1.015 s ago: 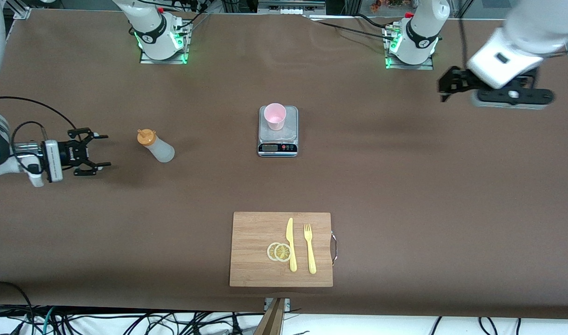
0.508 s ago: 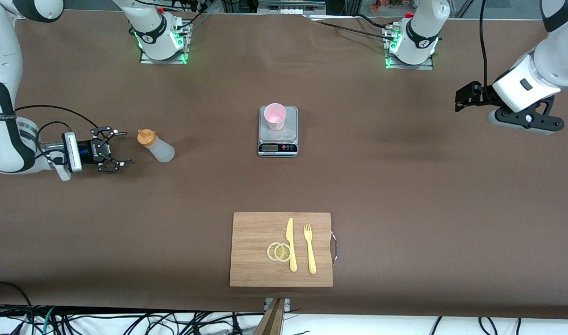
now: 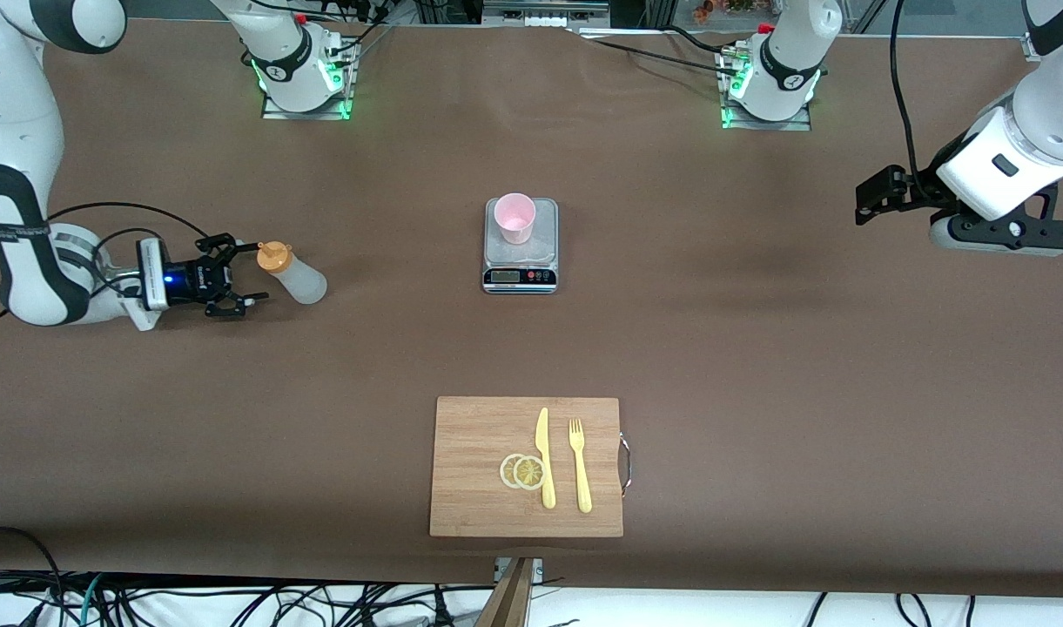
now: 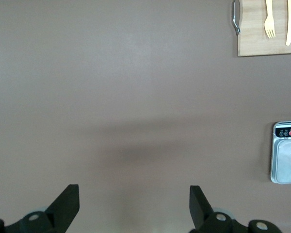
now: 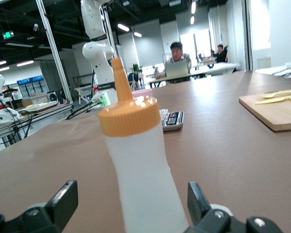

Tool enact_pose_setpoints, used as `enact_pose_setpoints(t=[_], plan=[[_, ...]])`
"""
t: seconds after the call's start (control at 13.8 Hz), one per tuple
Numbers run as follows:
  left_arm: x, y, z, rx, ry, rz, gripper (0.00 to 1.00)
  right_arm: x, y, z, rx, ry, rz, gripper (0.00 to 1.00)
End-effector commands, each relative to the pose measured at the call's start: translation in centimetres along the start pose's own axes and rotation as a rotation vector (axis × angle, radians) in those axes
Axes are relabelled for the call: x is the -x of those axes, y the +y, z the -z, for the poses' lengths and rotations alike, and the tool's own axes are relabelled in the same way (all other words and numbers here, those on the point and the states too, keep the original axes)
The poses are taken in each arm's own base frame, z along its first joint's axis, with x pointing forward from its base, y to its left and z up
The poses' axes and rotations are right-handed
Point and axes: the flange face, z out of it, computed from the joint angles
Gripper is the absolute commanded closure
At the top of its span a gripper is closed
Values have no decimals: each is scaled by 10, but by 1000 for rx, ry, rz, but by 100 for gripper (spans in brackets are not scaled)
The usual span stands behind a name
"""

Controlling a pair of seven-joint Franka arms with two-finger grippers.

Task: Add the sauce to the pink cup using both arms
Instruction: 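Reach the right gripper to the white bottle and grasp it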

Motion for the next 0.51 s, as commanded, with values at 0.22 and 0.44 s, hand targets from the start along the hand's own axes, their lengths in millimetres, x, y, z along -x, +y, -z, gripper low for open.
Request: enact_pose_setpoints(t=[0.22,0.44], plan=[[1,-2,13,-32,73,11,0,4,16,-27,18,64,41,0],[4,11,14,-41,80,-12,0,1,21,-41,-2,65,45,0]])
